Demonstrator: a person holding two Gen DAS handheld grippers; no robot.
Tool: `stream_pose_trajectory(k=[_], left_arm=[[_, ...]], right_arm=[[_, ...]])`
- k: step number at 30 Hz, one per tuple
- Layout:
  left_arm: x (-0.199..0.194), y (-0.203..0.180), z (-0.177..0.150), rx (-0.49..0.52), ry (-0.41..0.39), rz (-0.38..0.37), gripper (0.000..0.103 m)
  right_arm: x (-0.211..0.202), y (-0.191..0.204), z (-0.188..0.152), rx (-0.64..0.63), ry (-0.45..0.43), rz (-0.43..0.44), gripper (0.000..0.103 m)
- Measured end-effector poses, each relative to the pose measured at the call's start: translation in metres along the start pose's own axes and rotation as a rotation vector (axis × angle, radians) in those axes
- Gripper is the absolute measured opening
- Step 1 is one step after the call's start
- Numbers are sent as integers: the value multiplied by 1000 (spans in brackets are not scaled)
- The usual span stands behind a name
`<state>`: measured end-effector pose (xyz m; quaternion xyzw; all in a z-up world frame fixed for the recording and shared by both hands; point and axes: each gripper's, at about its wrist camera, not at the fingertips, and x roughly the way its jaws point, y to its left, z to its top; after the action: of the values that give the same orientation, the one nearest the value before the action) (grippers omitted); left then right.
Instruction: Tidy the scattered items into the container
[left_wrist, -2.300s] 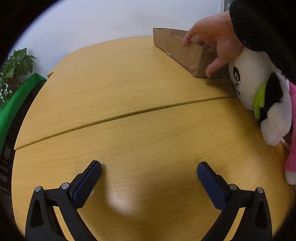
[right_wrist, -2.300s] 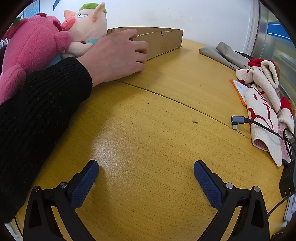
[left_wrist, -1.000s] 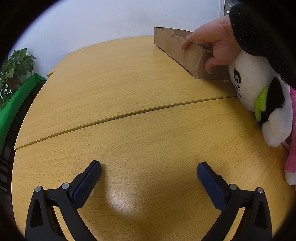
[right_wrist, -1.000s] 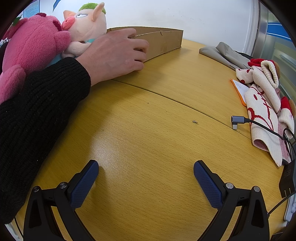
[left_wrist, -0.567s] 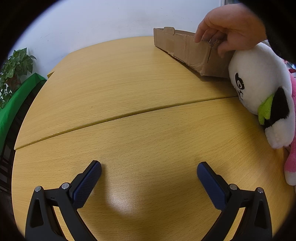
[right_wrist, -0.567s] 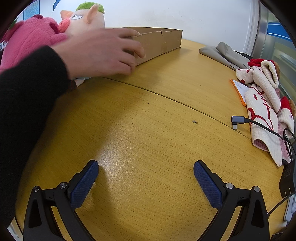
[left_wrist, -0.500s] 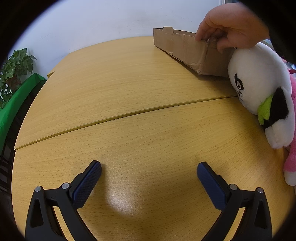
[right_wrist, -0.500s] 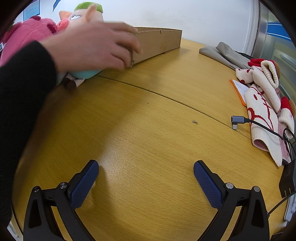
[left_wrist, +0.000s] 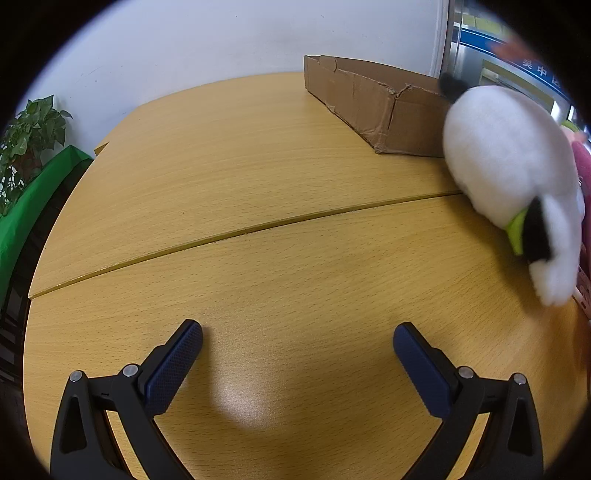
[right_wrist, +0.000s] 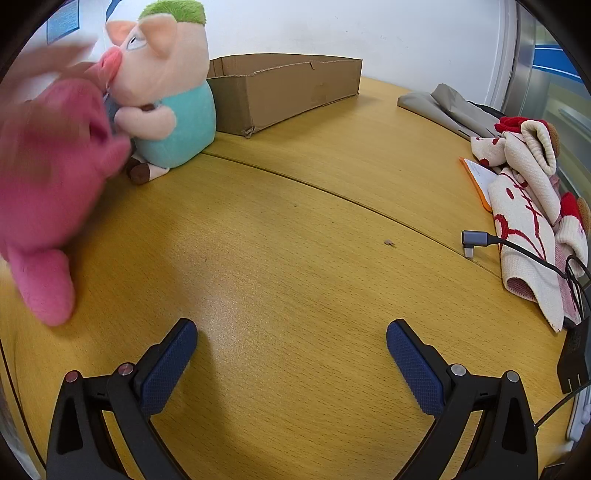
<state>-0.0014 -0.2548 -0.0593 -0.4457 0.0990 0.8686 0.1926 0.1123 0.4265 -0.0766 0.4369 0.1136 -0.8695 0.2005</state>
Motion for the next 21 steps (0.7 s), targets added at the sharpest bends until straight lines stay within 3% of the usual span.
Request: stream_pose_trajectory(k=[21], left_arm=[[0, 0, 0, 20, 0, -14, 103]], right_arm=[[0, 0, 0, 0, 0, 0, 103]])
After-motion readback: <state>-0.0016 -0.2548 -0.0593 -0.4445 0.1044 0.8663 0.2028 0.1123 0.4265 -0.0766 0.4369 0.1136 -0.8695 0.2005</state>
